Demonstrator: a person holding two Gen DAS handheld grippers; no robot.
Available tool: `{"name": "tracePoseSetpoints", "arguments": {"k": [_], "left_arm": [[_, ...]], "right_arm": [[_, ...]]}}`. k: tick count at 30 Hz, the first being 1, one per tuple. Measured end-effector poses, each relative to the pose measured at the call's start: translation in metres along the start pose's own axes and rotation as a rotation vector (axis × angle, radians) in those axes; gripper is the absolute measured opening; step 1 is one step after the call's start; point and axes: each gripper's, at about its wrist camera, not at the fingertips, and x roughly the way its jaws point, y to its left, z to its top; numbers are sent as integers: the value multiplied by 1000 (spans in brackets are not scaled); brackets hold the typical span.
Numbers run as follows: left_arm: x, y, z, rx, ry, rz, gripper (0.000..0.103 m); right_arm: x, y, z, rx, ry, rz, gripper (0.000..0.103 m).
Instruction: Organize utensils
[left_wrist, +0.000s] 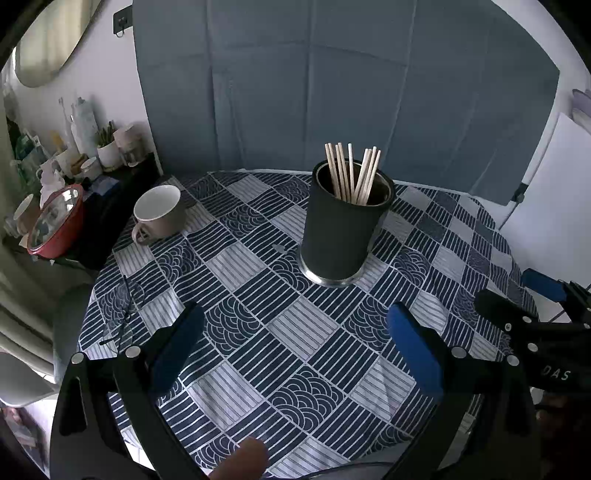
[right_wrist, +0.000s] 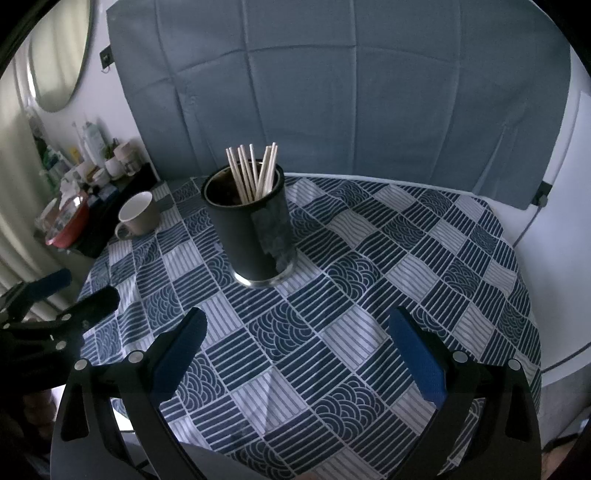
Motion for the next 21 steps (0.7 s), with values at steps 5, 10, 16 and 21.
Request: {"name": "tracePoseSetpoints", "arguments": {"k": [5, 10, 16, 21], "left_arm": [[1, -1, 0, 0, -1, 2, 97], [1, -1, 0, -1, 0, 1, 97], [3, 0, 0, -3, 6, 7, 97], [3, 0, 0, 1, 5, -1, 97]], "right_arm": [[0, 0, 0, 2, -1, 0, 95], [1, 1, 1, -1, -1, 0, 95], [2, 1, 0, -1, -1, -1, 95], [3, 0, 0, -1, -2, 0, 95]]}}
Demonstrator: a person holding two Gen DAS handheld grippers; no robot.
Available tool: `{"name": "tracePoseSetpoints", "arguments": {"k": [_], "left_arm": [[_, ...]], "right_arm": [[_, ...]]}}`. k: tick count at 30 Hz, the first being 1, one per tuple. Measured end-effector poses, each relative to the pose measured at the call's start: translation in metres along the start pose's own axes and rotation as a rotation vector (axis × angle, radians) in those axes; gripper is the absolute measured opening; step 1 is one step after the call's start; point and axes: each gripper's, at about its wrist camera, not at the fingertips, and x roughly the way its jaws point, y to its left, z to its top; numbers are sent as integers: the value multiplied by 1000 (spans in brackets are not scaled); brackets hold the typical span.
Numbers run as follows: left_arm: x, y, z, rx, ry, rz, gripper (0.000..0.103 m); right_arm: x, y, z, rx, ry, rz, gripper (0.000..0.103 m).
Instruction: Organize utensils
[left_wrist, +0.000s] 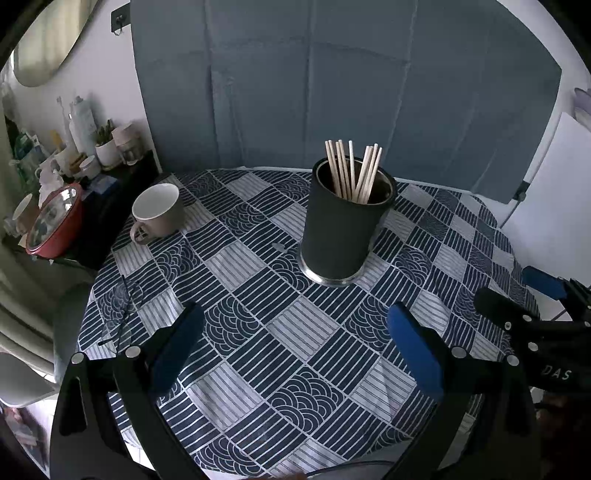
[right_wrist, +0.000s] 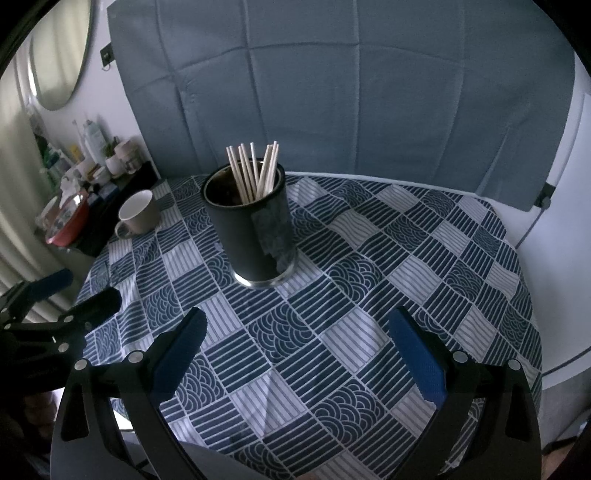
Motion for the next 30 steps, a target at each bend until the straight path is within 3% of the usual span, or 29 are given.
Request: {"name": "tracePoseSetpoints", "arguments": {"k": [30], "left_arm": [[0, -4, -3, 0, 4, 6, 97]], "right_arm": [[1, 0, 1, -4, 2, 6, 95]]}}
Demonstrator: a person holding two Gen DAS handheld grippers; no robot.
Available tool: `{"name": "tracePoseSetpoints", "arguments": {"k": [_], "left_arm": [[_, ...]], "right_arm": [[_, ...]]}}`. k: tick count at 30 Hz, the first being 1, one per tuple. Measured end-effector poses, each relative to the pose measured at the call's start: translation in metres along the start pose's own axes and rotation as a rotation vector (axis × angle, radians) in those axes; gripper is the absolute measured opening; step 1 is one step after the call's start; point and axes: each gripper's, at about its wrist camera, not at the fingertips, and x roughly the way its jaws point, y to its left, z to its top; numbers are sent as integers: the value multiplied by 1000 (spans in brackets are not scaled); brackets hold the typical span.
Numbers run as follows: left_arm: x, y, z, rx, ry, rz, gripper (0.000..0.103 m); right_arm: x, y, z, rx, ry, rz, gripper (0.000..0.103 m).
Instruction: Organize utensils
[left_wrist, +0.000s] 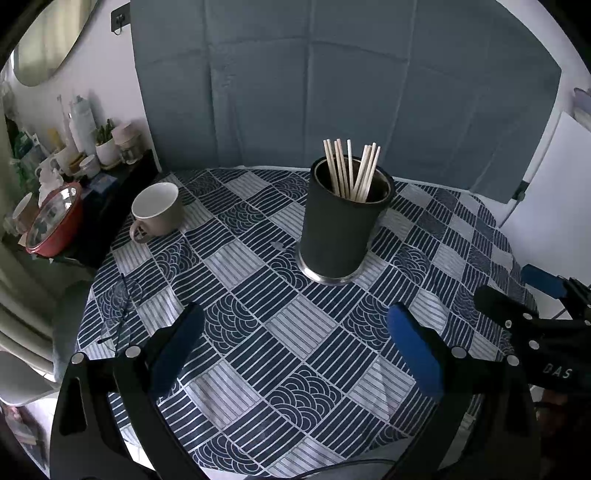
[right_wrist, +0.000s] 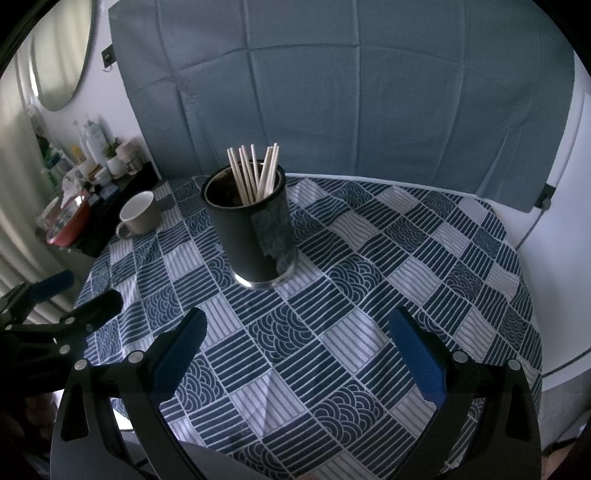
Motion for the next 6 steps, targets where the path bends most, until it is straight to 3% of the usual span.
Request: {"name": "tracePoseSetpoints", "arguments": {"k": [6], "left_arm": [[0, -2, 0, -5, -1, 4, 97]], "right_arm": [[0, 1, 1, -4, -2, 1, 95]]}}
